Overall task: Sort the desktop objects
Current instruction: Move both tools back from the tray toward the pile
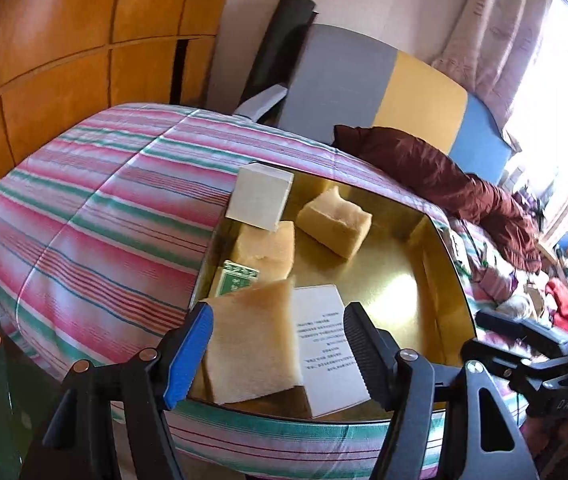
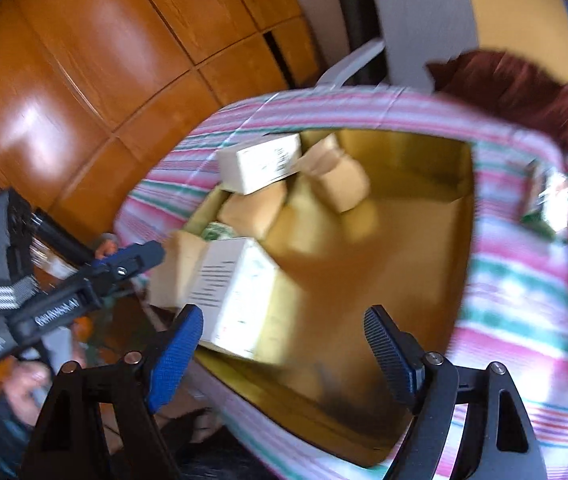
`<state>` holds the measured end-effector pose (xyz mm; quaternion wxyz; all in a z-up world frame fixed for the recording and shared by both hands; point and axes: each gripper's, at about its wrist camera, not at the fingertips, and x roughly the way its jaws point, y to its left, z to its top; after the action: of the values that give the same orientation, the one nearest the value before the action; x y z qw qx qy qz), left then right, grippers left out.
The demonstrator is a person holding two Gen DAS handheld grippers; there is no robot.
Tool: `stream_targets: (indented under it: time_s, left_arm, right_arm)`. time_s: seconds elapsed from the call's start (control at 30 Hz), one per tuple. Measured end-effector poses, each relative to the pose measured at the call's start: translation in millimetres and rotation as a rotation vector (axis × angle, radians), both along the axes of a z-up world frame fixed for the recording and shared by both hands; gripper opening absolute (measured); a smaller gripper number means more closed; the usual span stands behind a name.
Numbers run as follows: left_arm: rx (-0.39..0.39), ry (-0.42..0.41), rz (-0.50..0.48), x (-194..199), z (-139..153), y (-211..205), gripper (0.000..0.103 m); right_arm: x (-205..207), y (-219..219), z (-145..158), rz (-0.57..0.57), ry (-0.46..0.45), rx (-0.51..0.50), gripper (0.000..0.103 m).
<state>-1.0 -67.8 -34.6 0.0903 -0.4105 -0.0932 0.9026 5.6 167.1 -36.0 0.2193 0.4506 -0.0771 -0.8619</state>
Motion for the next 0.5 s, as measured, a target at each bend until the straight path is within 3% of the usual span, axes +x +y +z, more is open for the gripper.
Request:
stream_targets:
  time_s: [0.13,0.27,0.5]
  left_arm:
    - [0.005,0.007,-0.038,1.9,2.8,10.3,0.068]
    - [0.020,0.022,-0.095,3.8,10.2,25.6,0.069]
    - [0.058,0.028,-0.213,2.4,21.9,70.6,0.070]
  right_arm:
    - [11.7,18.0,9.1,-0.037,0.086,0.133,0.089]
    - [16.3,44.5,14.2,-0.098,0.108,0.185,0.090]
    - [19.2,104.0,24.3,-0.210,0.072,0.162,0.086]
